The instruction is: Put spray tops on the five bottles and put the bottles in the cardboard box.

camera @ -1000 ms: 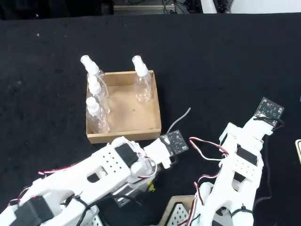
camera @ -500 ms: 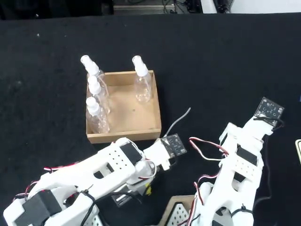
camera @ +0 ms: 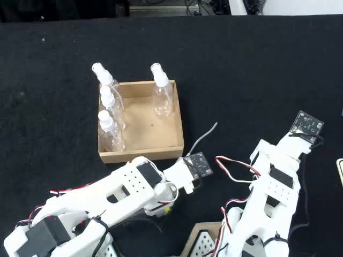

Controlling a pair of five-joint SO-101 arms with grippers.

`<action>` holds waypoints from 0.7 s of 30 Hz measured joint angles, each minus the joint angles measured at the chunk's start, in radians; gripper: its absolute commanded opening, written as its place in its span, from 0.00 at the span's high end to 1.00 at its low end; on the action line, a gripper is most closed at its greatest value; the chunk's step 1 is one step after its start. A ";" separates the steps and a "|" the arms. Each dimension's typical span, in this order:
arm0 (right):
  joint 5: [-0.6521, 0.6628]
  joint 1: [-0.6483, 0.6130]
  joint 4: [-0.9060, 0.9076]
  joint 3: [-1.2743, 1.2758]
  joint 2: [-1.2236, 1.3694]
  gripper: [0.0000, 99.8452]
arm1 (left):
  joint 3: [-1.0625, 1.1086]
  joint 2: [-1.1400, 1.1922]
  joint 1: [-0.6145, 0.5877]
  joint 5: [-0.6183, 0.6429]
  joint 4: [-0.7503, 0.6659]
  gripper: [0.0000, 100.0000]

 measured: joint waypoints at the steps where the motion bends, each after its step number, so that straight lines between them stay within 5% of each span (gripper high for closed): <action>1: 0.000 0.000 0.000 0.000 0.000 0.96 | 0.000 0.000 0.000 0.000 0.008 0.89; 13: 0.000 0.000 0.000 0.000 0.000 0.96 | -0.261 0.000 0.000 0.000 0.347 0.90; 21: 0.000 0.000 0.000 0.000 0.000 0.96 | -0.310 0.002 -0.020 0.000 0.439 0.90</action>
